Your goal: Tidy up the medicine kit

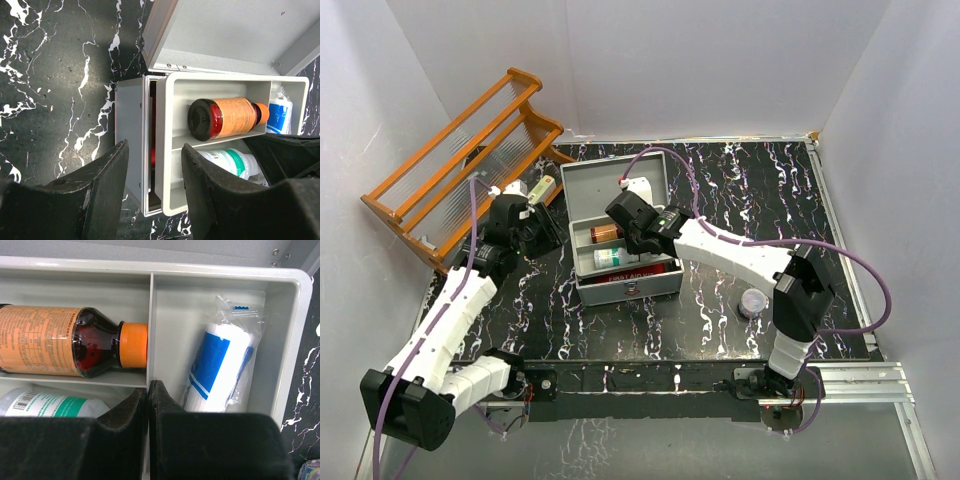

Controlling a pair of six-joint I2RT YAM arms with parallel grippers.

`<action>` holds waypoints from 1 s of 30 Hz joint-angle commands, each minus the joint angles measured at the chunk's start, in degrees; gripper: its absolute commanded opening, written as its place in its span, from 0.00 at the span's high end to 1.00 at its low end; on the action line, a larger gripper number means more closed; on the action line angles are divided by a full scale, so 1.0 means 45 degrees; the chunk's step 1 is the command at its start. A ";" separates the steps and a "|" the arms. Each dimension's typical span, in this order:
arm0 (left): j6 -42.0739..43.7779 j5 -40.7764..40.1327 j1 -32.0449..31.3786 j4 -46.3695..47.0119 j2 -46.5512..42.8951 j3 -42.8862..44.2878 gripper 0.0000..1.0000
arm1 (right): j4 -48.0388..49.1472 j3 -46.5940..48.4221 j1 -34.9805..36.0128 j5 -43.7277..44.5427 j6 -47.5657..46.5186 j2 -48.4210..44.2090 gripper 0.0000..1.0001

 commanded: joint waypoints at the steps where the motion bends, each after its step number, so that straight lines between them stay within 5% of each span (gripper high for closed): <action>1: 0.0139 0.0561 -0.0023 0.0285 0.0125 -0.0038 0.54 | 0.1217 0.0138 -0.0015 0.0623 0.0465 -0.0233 1.00; 30: 0.0245 0.1628 -0.0018 0.0523 0.1532 -0.0432 0.54 | 0.0914 -0.0384 -0.0097 -0.0082 0.0440 -0.0222 1.00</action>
